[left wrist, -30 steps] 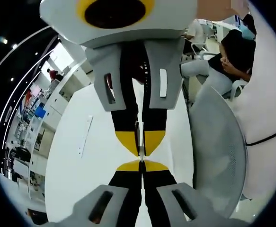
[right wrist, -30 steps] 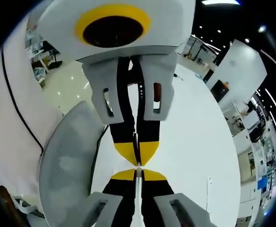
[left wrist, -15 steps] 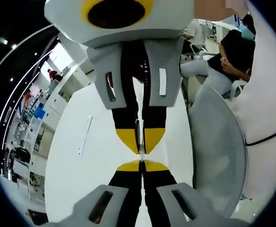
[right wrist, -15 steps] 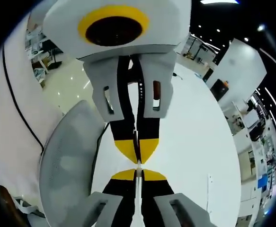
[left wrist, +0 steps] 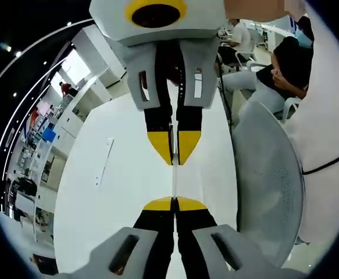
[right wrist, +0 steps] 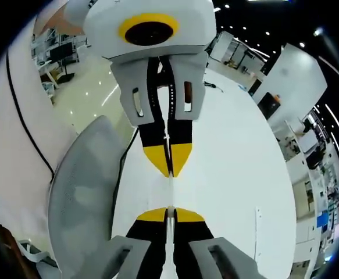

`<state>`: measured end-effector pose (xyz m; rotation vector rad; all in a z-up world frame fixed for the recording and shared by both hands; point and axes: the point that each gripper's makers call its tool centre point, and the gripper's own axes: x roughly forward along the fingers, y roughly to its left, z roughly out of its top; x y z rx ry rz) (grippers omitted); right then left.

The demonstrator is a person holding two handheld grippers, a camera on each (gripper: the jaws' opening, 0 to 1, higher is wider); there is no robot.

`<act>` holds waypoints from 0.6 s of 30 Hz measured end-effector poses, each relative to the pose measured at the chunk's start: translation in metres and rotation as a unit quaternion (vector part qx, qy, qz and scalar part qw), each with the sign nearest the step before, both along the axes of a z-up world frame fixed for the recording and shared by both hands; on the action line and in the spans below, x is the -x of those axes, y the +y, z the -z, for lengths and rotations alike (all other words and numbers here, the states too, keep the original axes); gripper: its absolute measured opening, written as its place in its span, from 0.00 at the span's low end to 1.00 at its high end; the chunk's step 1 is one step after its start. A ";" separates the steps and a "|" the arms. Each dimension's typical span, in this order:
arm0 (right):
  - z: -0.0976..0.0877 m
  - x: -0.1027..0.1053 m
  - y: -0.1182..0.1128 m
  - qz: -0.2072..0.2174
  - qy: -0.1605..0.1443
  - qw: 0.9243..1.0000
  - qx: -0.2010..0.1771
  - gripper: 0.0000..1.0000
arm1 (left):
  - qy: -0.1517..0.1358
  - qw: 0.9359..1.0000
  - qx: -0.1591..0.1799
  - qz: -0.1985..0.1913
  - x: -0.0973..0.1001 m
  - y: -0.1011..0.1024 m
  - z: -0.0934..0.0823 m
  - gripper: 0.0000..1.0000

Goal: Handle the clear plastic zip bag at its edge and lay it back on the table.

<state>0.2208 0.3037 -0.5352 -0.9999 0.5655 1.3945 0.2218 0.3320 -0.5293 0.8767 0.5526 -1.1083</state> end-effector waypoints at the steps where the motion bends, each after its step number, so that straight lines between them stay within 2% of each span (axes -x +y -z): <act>1: 0.000 -0.001 -0.001 0.001 0.000 1.000 0.000 0.00 | 0.000 1.000 0.000 0.000 0.000 0.001 0.000 0.00; 18: 0.001 -0.003 -0.014 0.010 0.000 1.000 0.006 0.00 | 0.000 1.000 -0.001 -0.003 0.001 0.003 -0.001 0.00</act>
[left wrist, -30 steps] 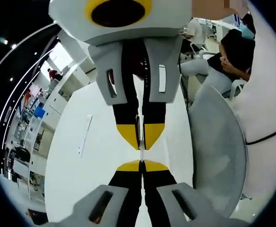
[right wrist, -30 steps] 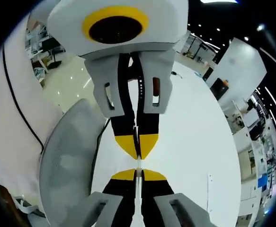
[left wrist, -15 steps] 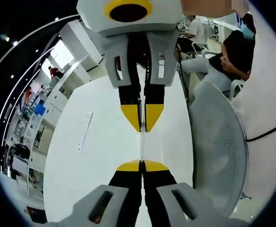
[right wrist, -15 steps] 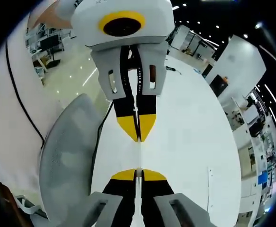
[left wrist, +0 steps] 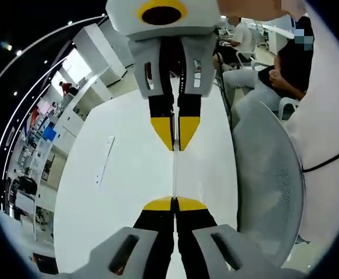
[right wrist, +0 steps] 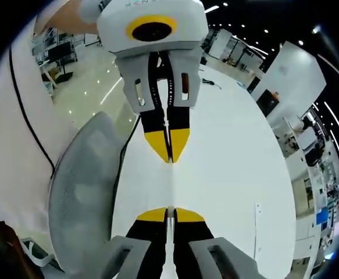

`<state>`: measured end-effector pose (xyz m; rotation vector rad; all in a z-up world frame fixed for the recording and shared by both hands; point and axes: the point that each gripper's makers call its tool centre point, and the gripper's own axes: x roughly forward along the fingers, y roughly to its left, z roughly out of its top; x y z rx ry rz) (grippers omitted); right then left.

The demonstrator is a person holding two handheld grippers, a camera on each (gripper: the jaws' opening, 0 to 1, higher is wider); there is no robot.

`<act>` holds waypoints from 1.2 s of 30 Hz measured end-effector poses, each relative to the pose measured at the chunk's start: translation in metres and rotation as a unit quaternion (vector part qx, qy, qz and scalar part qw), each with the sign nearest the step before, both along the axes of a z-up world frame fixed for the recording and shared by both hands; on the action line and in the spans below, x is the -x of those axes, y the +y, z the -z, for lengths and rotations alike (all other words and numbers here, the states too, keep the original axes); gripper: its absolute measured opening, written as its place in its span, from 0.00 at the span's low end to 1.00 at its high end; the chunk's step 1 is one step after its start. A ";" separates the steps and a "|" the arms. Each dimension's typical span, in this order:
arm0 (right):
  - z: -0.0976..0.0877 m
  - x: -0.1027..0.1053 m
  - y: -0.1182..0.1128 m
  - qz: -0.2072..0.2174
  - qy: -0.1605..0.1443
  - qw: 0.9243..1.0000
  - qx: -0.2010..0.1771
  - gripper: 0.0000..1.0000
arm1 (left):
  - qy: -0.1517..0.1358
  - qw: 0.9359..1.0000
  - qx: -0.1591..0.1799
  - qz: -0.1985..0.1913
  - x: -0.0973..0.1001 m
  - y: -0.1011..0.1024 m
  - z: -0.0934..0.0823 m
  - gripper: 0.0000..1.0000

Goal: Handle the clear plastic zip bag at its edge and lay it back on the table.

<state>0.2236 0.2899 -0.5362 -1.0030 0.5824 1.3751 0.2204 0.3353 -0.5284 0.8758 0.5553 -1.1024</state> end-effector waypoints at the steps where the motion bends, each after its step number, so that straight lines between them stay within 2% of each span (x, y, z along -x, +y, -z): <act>1: 0.000 0.000 -0.001 0.001 0.002 1.000 -0.002 0.00 | 0.000 1.000 0.000 0.000 0.000 0.001 0.000 0.00; 36: -0.002 0.002 -0.038 0.031 0.002 1.000 0.006 0.00 | -0.003 1.000 -0.004 -0.003 0.001 0.004 0.000 0.00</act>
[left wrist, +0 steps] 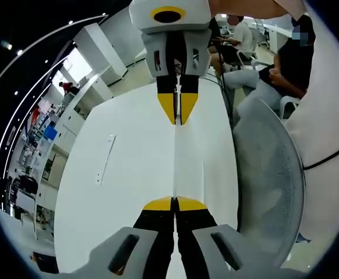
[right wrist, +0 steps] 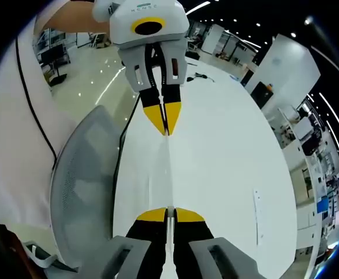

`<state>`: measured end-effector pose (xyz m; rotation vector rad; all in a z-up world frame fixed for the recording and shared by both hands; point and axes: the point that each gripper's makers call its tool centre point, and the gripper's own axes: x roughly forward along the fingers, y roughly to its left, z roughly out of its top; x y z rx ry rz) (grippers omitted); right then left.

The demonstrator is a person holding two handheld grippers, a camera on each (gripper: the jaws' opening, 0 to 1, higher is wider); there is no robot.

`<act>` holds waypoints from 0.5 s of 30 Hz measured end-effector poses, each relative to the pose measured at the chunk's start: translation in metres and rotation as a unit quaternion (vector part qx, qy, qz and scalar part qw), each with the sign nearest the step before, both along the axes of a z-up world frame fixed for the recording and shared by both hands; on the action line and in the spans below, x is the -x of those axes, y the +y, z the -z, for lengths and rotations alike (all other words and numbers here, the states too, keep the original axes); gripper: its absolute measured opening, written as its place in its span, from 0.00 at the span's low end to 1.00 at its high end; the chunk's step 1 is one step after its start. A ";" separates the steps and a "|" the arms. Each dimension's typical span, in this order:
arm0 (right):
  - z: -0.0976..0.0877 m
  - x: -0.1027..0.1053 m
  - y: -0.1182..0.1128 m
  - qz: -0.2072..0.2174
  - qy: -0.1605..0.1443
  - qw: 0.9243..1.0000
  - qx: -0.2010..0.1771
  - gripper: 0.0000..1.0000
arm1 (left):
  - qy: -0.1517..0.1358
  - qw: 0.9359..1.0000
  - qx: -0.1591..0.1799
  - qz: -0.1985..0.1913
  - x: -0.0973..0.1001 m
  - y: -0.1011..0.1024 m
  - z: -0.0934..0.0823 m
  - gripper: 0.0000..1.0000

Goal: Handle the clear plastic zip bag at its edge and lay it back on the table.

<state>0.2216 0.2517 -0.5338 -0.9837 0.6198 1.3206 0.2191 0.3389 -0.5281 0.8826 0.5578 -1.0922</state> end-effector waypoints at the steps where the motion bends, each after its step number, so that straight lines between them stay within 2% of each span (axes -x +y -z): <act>1: 0.000 0.000 -0.001 0.001 0.000 1.000 0.001 0.00 | 0.000 1.000 0.000 0.000 0.000 0.000 0.000 0.00; 15: 0.000 -0.001 -0.011 0.010 0.000 1.000 0.004 0.00 | -0.001 1.000 -0.001 -0.002 -0.003 0.004 0.002 0.00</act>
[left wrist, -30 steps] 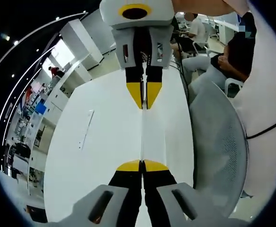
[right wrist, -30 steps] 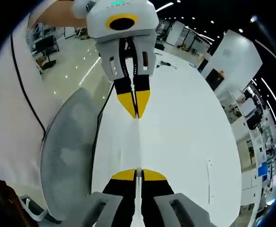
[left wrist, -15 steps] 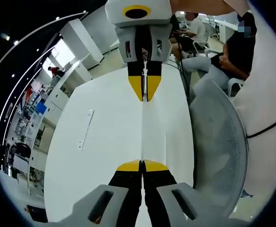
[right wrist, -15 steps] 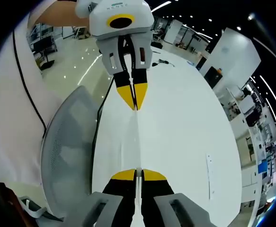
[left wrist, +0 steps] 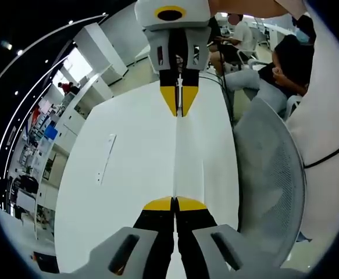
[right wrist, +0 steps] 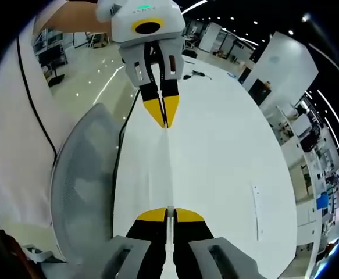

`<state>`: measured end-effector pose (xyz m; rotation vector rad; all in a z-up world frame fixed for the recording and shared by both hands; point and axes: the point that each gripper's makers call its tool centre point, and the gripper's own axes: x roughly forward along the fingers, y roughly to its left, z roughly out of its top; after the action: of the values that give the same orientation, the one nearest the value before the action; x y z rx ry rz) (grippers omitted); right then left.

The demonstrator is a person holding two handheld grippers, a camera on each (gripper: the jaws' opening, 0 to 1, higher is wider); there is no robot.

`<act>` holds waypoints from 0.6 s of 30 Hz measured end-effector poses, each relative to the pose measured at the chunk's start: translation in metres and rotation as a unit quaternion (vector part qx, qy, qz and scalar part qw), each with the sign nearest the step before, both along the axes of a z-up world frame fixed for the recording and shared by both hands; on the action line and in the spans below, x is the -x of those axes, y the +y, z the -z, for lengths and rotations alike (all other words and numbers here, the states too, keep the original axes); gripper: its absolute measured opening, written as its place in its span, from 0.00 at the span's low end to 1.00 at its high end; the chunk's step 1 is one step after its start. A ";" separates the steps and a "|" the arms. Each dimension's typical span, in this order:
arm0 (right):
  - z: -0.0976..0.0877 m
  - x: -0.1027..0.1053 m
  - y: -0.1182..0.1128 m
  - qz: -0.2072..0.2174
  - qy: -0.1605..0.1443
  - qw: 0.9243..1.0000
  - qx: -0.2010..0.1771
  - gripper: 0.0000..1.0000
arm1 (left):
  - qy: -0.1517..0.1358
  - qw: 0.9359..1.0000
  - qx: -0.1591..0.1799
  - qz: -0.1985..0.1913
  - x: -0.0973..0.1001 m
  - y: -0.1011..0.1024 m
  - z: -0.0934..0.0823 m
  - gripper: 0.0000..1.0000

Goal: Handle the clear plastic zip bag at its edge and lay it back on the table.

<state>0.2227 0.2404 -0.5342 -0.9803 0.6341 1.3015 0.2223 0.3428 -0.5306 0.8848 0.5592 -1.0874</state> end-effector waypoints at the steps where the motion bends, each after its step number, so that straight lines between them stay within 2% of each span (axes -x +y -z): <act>1: 0.000 0.000 -0.001 0.001 0.000 1.000 0.000 0.00 | 0.000 1.000 0.000 0.000 0.000 0.000 0.000 0.00; 18: 0.002 -0.002 -0.011 0.007 -0.001 1.000 0.008 0.00 | 0.001 1.000 -0.002 -0.004 0.002 0.002 0.002 0.00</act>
<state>0.2244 0.2291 -0.5360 -0.9879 0.6505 1.2847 0.2205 0.3447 -0.5330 0.8841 0.5671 -1.0800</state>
